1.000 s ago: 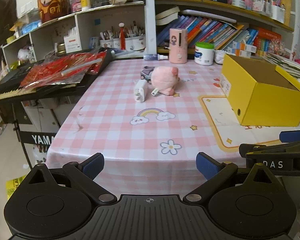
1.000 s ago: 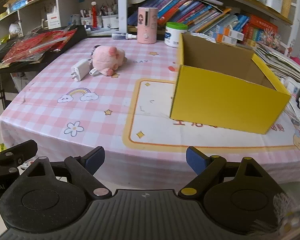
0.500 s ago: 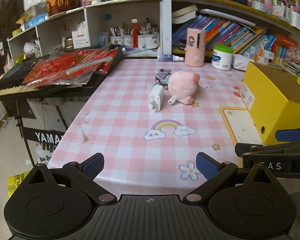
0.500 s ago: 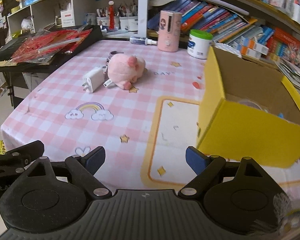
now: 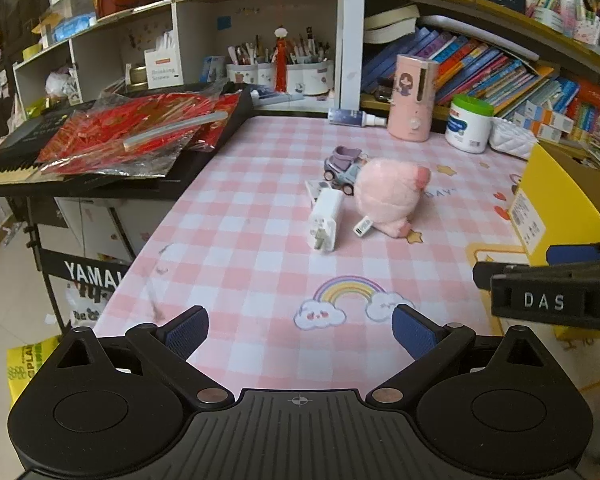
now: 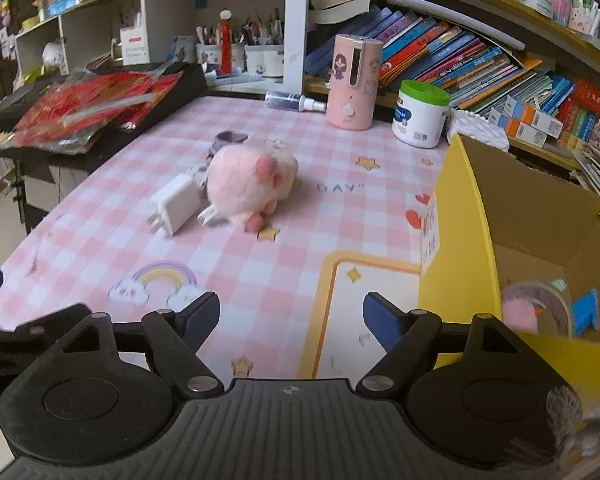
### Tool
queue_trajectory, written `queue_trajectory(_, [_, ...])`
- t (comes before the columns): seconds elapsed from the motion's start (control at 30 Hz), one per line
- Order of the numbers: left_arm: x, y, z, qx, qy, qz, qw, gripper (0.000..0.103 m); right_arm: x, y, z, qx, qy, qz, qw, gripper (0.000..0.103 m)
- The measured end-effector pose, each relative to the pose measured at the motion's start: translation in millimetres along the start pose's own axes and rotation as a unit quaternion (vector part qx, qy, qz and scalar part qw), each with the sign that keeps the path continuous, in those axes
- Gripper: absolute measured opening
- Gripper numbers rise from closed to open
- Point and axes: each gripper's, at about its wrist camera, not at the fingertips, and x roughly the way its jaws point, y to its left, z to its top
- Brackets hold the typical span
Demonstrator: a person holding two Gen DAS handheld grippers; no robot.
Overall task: Organize objects
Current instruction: 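Grasp the white charger plug with the left gripper while the right gripper grasps the pink plush pig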
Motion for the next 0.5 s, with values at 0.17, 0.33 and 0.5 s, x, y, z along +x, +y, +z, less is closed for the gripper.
queue_trajectory(0.17, [14, 0, 11, -0.003, 0.004, -0.005, 1.0, 0.098, 17, -2, 18, 0.001, 0.0, 0.009, 1.0, 0.079])
queue_trajectory(0.33, [31, -4, 27, 0.009, 0.001, -0.014, 0.9999, 0.09, 34, -5, 37, 0.009, -0.005, 0.024, 1.0, 0.079])
queue_trajectory(0.5, [58, -8, 46, 0.026, 0.009, -0.021, 0.9994, 0.081, 52, -8, 61, 0.016, -0.007, 0.041, 0.999, 0.08])
